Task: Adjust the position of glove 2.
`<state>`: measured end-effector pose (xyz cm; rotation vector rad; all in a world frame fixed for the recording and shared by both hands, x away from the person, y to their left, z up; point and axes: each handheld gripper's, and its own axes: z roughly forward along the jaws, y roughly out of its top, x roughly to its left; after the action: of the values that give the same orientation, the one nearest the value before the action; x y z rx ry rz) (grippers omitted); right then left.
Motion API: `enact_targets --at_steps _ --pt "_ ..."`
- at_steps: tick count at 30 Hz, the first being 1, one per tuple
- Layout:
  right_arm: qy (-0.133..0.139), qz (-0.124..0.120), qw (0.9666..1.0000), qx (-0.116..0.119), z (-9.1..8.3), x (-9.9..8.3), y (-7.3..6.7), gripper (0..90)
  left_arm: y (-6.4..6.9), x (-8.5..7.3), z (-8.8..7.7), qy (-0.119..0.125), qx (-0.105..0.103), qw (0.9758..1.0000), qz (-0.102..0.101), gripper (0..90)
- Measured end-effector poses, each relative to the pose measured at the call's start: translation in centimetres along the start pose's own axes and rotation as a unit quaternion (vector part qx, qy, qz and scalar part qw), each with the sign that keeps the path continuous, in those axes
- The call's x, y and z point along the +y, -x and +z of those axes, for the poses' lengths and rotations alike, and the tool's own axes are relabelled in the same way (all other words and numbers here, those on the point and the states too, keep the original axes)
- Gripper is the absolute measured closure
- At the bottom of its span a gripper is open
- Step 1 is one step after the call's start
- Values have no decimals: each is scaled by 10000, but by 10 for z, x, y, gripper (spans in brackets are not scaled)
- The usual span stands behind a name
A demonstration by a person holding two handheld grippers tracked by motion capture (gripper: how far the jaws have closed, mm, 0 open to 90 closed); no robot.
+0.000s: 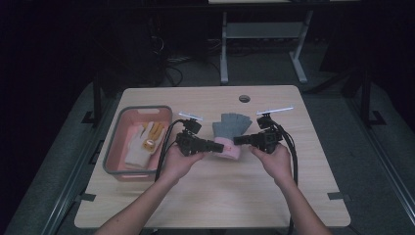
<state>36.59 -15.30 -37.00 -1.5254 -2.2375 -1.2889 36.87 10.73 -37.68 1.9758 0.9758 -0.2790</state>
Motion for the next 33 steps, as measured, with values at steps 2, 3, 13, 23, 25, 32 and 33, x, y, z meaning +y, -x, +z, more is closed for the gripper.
enact_targets --at_steps 2,3,13,23,25,32,33 --pt "-10 -48 10000 6 1 1 -2 729 -1 0 -2 4 9 10000 10 650" --pt "-10 -34 10000 2 1 2 -3 729 -1 0 -3 18 6 10000 -1 650" --pt "-21 -125 9999 33 8 10 -10 729 -6 -1 -13 79 46 10000 -30 651" --pt "-41 -151 9998 100 16 14 -17 728 -11 -4 -24 130 76 9999 -57 652" --pt "-46 -160 9998 107 17 16 -19 728 -12 -4 -26 142 81 9999 -49 652" --pt "-35 -211 9997 142 21 20 -24 727 -15 -4 -34 190 94 9997 -74 653" --pt "-57 -176 9997 142 21 21 -25 728 -15 -4 -35 196 103 9997 -61 653"
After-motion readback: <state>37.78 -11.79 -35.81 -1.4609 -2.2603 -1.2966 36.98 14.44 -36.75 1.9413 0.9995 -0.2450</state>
